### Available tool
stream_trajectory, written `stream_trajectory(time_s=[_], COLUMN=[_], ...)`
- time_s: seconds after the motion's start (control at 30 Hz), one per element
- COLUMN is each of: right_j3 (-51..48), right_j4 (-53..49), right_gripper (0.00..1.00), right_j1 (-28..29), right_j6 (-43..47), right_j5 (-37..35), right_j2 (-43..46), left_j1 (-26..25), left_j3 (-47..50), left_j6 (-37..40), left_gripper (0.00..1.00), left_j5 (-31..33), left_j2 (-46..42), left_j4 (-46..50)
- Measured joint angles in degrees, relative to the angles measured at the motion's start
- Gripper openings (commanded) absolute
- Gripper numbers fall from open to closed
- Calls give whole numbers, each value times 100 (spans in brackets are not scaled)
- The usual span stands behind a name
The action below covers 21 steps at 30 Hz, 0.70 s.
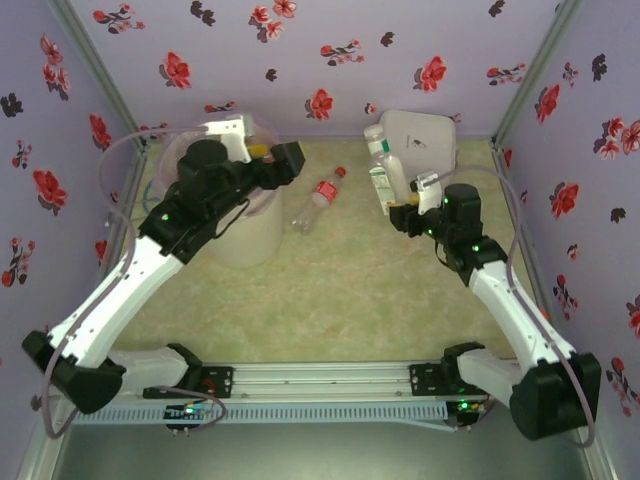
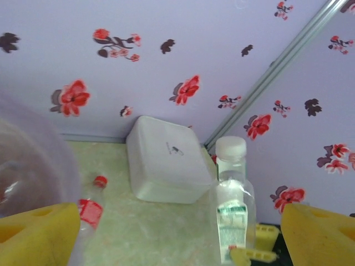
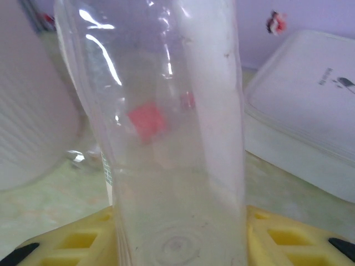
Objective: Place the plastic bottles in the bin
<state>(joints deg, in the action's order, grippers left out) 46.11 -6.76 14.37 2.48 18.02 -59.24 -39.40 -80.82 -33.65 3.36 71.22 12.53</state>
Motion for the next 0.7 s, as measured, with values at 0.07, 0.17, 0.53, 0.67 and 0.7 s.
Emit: stream_trajectory(time_s=[0.07,0.17,0.53,0.67,0.7], right_j3=[-219,-428,-645,-782,-787], right_j4=[179,271,315,358,361], right_gripper=[44,43,44,44,44], right_j1=[85,238,999,1045,1045], right_j6=[-328,-678,-1029,-1095,-1110], right_j5=[225,459,708,708,708], right_j2=[321,682,986,984,984], left_j1=[-157,-369,-728,-728,-728], left_j3=[-234,-566,-1257,-1307,-1316], left_j6=[-9,-2,13,-9,4], left_gripper=[97,97,98,80,75], left_j5=[-2,-20,-413,-531,-555], left_j2=[350,813,1921,2039,2052], left_j4=[-79,-153,-186,-144,-136])
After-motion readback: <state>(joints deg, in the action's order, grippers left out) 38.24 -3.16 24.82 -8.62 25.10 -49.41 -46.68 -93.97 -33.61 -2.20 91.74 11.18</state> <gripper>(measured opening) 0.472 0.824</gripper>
